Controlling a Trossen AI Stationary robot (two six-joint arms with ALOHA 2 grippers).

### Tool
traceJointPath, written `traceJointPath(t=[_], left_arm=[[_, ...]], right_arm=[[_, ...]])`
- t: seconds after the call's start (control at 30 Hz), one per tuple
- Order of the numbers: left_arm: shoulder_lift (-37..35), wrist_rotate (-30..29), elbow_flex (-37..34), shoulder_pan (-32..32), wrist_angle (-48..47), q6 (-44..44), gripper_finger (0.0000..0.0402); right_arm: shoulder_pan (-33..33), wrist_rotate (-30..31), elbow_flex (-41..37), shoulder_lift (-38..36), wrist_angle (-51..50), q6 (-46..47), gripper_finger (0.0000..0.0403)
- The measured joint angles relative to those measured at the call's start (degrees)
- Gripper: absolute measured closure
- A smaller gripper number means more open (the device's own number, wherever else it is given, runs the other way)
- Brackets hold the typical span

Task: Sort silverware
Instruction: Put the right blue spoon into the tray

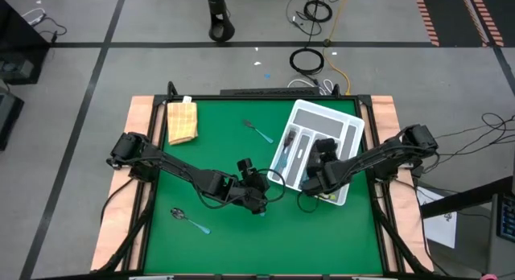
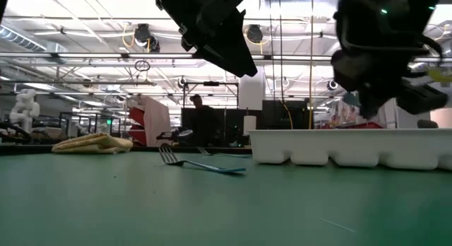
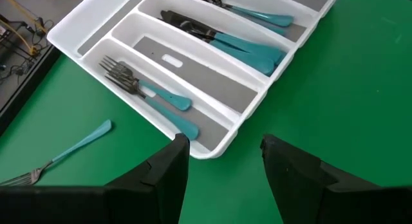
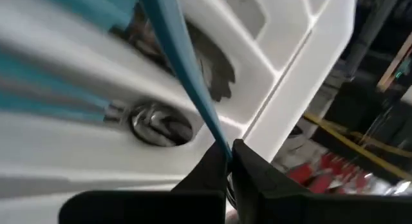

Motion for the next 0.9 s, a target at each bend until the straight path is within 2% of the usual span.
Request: traceJointPath(t=[0.23,0.4,0.7,0.9], left_arm=[[0.0,0.0,0.0,0.6,0.0,-0.2,0.0201],[0.0,-0.1,0.0,1.4,0.0,-1.9,0.0201],[0.0,0.0,0.0,1.9,-0.1,-3.0,0.0201],[0.0,4.1,0.0,1.1,-0.2,-2.5,0.0201]], right_arm=[[2.4,0.1,-3.8,0.0,4.5,-10.0,0.0403],[2.9,4.4,-3.9,0.0,6.2,-10.7,0.0403],[2.5,1.1,-4.9,0.0,4.9,-12.8,0.0403],[2.9,4.8,-6.1,0.0,7.4,-15.6,0.0403]])
